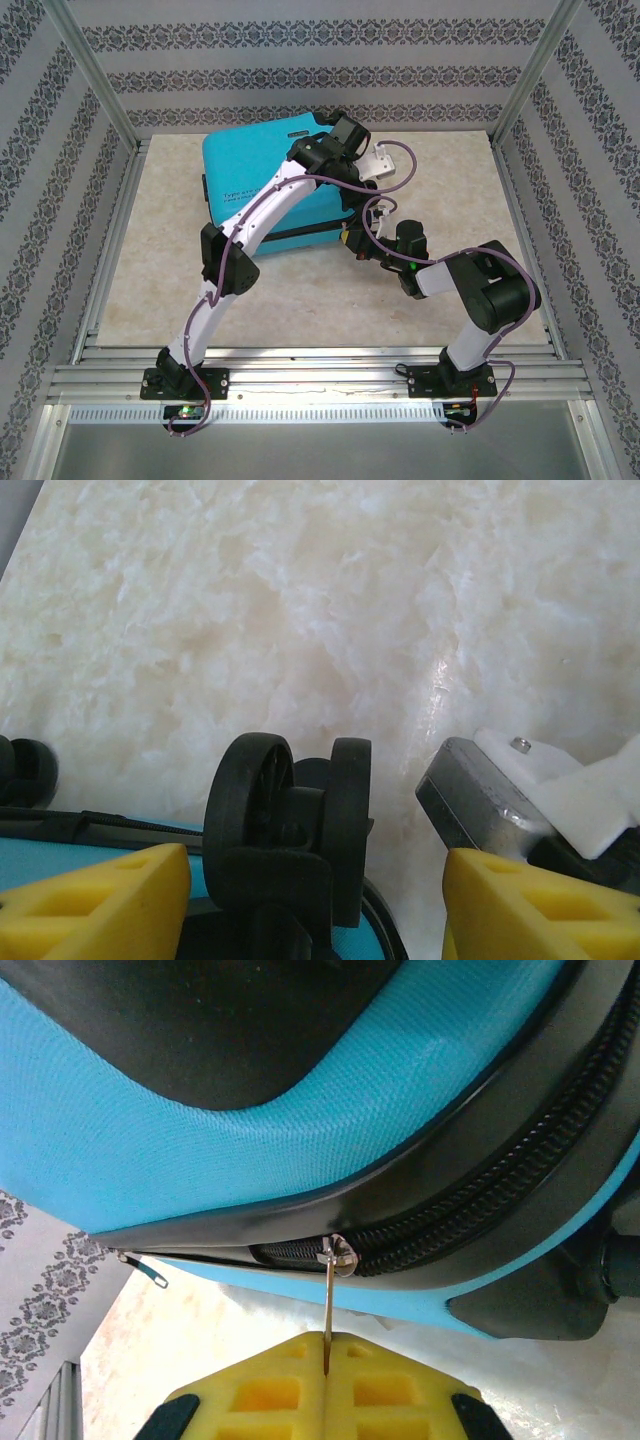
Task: Pack the luggage
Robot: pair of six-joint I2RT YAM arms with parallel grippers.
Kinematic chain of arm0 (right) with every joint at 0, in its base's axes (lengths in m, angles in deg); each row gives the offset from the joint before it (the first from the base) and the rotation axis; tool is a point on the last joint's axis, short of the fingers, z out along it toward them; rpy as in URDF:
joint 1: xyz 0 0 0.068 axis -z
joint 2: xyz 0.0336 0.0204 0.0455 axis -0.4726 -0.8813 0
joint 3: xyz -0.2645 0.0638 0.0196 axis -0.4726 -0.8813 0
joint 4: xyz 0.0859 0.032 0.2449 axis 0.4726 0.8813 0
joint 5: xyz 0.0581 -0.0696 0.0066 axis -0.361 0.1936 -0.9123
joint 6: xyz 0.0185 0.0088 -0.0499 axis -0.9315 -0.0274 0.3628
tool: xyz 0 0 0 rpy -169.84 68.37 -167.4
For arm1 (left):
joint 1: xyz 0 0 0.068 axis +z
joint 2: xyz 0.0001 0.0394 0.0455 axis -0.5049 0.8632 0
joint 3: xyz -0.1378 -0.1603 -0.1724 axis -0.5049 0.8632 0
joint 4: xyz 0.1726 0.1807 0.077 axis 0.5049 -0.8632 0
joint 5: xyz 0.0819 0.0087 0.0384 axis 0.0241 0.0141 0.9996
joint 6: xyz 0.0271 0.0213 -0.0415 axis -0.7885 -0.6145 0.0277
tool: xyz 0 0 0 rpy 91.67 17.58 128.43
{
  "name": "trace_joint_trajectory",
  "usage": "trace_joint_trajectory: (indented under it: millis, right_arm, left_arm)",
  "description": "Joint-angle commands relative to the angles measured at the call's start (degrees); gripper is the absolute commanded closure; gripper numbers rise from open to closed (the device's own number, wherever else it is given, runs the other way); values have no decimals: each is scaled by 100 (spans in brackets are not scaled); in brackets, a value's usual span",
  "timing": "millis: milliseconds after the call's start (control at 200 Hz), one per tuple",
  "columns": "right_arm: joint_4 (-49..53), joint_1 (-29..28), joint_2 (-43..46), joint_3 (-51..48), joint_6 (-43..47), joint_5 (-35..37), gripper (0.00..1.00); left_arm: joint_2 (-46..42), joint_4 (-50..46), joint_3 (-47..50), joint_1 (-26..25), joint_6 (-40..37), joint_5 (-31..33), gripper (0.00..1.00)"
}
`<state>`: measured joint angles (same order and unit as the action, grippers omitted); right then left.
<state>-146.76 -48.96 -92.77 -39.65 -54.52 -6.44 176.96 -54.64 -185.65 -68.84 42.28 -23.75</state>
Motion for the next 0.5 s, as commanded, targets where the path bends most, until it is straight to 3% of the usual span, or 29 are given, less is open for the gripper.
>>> trace_joint_trajectory:
  millis: [0,325,495]
  right_arm:
    - [-1000,-57,136,115,33,-354,100]
    - [-744,-126,221,161,172,-342,100]
    - [-709,-140,229,167,182,-321,100]
  left_arm:
    - [176,-288,-194,38,-264,123,31]
    - [478,-55,-185,7,-310,518,32]
    - [558,154,-168,-6,-327,759,45]
